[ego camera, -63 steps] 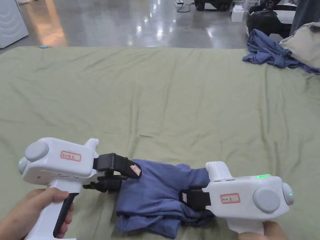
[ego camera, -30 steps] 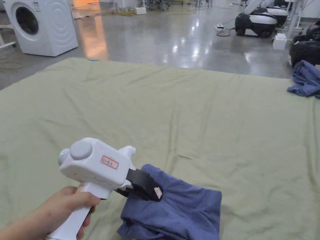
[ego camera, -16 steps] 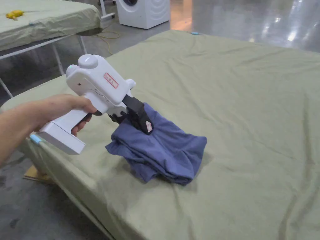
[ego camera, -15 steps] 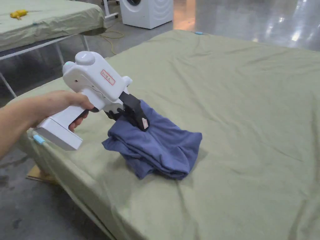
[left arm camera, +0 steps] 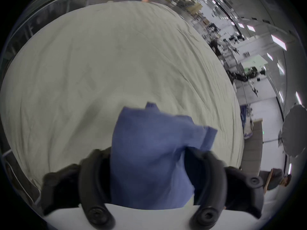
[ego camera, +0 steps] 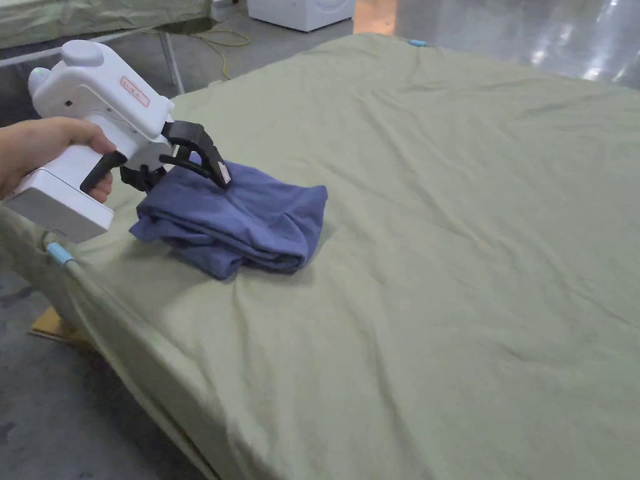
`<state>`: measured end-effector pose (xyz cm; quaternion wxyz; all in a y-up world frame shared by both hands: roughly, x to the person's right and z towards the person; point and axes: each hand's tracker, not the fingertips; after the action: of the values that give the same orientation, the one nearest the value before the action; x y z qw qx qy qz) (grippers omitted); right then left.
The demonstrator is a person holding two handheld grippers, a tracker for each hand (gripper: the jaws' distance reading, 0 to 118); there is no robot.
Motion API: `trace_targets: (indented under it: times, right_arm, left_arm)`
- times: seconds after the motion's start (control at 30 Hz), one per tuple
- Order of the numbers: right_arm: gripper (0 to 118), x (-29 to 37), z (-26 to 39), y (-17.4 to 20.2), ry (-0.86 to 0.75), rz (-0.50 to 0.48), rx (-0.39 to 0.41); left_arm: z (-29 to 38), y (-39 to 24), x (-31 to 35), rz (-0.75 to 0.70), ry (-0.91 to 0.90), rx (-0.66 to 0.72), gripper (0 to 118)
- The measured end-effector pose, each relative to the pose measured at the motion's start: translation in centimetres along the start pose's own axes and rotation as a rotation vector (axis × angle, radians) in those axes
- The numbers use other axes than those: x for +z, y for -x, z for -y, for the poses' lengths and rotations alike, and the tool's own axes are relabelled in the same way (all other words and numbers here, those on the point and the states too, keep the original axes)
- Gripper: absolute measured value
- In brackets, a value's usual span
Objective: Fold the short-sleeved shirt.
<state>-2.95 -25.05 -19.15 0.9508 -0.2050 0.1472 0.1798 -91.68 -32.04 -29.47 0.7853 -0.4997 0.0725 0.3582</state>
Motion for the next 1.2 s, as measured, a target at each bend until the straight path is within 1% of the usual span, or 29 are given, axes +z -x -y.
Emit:
trace_targets:
  times: [0.07,0.1,0.13,0.2,0.27,0.3,0.33,0.37,0.4,0.43,0.47,0.5,0.53,0.57,0.6,0.63,0.67,0.73,0.77,0.83,0.87,0.9,0.93,1.0,1.03,1.07,1.1,1.2]
  right_arm:
    - [2,0.1,0.2,-0.2,0.000,-0.011,-0.014]
    - [2,0.1,0.2,-0.2,-0.003,-0.009,-0.008]
    - [2,0.1,0.2,-0.3,-0.008,-0.004,0.002]
    - [2,0.0,0.4,-0.9,-0.027,0.001,0.015]
    - [2,-0.2,0.2,-1.9,-0.061,-0.007,-0.016]
    - [2,-0.4,0.0,-2.5,-0.080,-0.012,-0.042]
    - [2,-0.5,0.0,-3.3,-0.098,-0.001,-0.050]
    - [2,-0.5,0.0,-3.9,-0.117,0.019,-0.047]
    - [2,-0.4,-0.1,-4.6,-0.135,0.055,-0.040]
    - [2,-0.3,-0.1,-5.4,-0.139,0.068,-0.041]
    - [2,0.1,-0.1,-6.2,-0.154,0.064,-0.064]
    - [2,0.5,0.0,-7.2,-0.181,0.069,-0.108]
    - [2,1.1,0.0,-8.0,-0.202,0.092,-0.142]
    - [2,1.6,0.2,-8.7,-0.230,0.113,-0.157]
    - [2,2.1,0.9,-9.7,-0.249,0.140,-0.163]
    - [2,2.6,1.3,-10.5,-0.267,0.174,-0.181]
    - [2,3.1,1.6,-11.1,-0.296,0.191,-0.214]
    - [2,4.1,2.0,-12.0,-0.309,0.190,-0.278]
    - [2,4.5,2.3,-12.1,-0.321,0.212,-0.279]
    - [2,5.3,3.8,-12.3,-0.337,0.248,-0.286]
    - [2,5.5,4.2,-12.2,-0.337,0.243,-0.279]
    - [2,5.8,4.7,-12.2,-0.335,0.239,-0.278]
    - [2,6.1,5.2,-12.2,-0.332,0.236,-0.278]
    - [2,6.6,5.9,-11.8,-0.334,0.230,-0.269]
    - [2,6.9,6.2,-11.5,-0.344,0.235,-0.268]
    - [2,7.1,6.4,-11.3,-0.353,0.244,-0.273]
    - [2,7.2,6.5,-11.3,-0.356,0.237,-0.271]
    - [2,7.1,6.6,-10.9,-0.353,0.237,-0.273]
  left_arm:
    - [0.3,-0.3,1.4,-0.040,-0.105,-0.014,90]
    - [0.5,-1.0,2.3,-0.078,-0.175,-0.026,90]
    - [1.0,-2.1,3.3,-0.117,-0.262,-0.063,90]
    - [2.0,-4.5,5.8,-0.148,-0.405,-0.142,90]
    - [4.1,-8.9,7.3,-0.249,-0.550,-0.286,90]
    - [5.3,-10.8,8.3,-0.217,-0.636,-0.330,90]
    - [7.0,-13.3,9.0,-0.152,-0.692,-0.348,91]
    - [9.0,-15.6,9.7,-0.100,-0.737,-0.363,91]
    - [11.4,-18.3,10.2,0.000,-0.836,-0.367,91]
    - [12.6,-19.6,10.7,0.062,-0.882,-0.385,91]
    - [14.7,-21.8,11.0,0.125,-0.925,-0.420,91]
    - [17.2,-24.6,10.8,0.188,-0.994,-0.443,91]
    - [19.9,-27.4,10.7,0.174,-0.994,-0.469,91]
    - [22.4,-29.4,10.2,0.200,-1.017,-0.525,91]
    - [25.2,-31.7,9.3,0.235,-1.086,-0.570,91]
    - [28.2,-34.1,8.5,0.224,-1.092,-0.600,91]
    - [30.7,-35.8,7.8,0.222,-1.080,-0.613,91]
    - [37.7,-39.5,6.0,0.284,-1.098,-0.684,91]
    - [40.1,-40.2,5.3,0.291,-1.102,-0.697,91]
    - [45.4,-41.7,3.7,0.219,-1.167,-0.706,91]
    - [47.1,-41.9,3.1,0.197,-1.207,-0.719,81]
    - [48.7,-41.8,2.6,0.190,-1.222,-0.751,56]
    - [49.6,-41.9,2.3,0.177,-1.234,-0.789,0]
    - [49.2,-41.8,2.7,0.180,-1.190,-0.772,0]
    - [49.0,-42.1,3.2,0.187,-1.118,-0.822,0]
    - [49.1,-42.0,3.5,0.182,-1.122,-0.815,0]
    - [49.6,-42.8,1.0,0.157,-1.158,-0.805,0]
    - [49.3,-43.3,0.3,0.122,-1.149,-0.781,0]
